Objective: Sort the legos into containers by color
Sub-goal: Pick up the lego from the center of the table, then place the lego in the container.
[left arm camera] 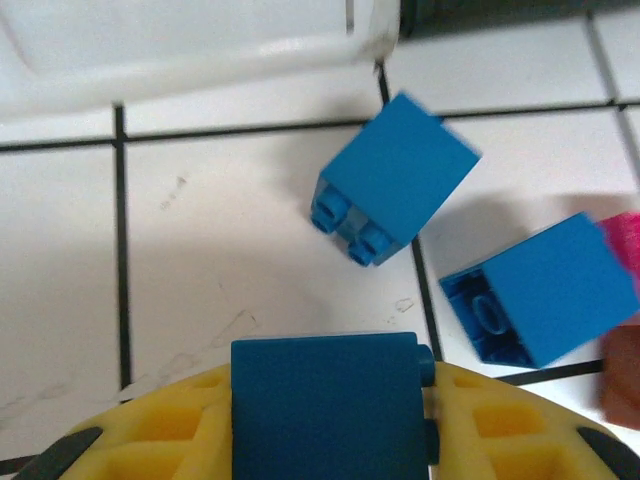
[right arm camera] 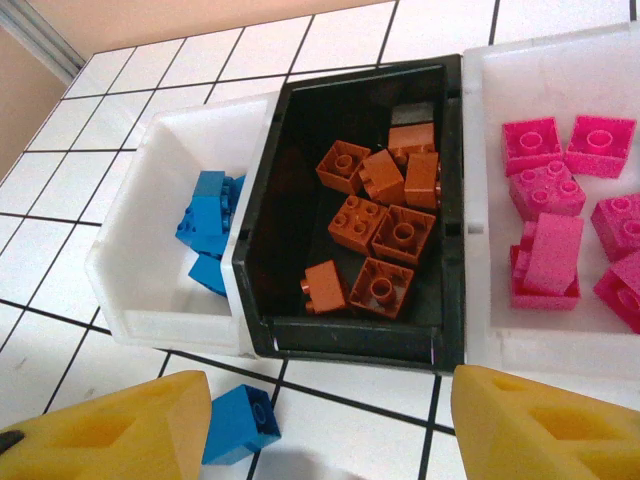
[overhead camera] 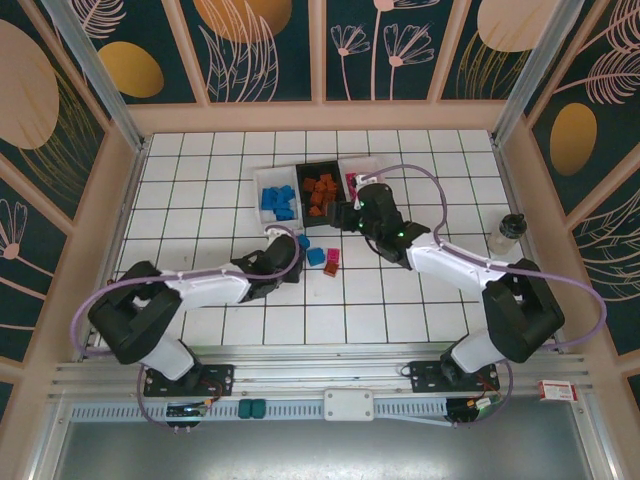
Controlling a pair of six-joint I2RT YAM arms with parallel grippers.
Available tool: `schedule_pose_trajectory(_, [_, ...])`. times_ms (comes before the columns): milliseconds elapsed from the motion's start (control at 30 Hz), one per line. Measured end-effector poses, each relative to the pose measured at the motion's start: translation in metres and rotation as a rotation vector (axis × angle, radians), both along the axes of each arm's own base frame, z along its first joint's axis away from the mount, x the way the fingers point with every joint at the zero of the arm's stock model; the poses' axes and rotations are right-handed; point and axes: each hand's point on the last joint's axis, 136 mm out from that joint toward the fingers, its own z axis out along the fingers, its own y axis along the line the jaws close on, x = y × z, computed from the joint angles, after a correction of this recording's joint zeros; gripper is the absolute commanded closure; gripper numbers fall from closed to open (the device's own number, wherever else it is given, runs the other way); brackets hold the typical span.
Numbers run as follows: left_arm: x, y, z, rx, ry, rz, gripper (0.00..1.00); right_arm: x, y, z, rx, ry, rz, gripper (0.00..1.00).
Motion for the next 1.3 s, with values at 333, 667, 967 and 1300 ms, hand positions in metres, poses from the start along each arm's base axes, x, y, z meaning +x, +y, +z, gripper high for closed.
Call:
schedule_pose_trajectory(333, [0.087, 0.029, 0.097, -0.159, -0.165, 0.173, 0.68, -0.02, -0.009, -0.019, 0.001, 0.039, -0.001, 0.36])
schedule_pose_trajectory(667, [0.171, 0.025, 0.082, -0.151, -0.123, 0.241, 0.53, -0.044, -0.007, -0.037, -0.028, 0.073, 0.034, 0.36])
schedule_pose_trajectory(967, [0.184, 0.022, 0.082, -0.179, -0.088, 0.219, 0.03, -0.066, 0.005, -0.047, -0.054, 0.091, 0.09, 0.34])
schedule_pose_trajectory(1300, [0.097, 0.038, 0.207, -0.443, -0.322, 0.121, 0.02, -0.098, 0.023, -0.11, -0.143, 0.224, 0.098, 0.33])
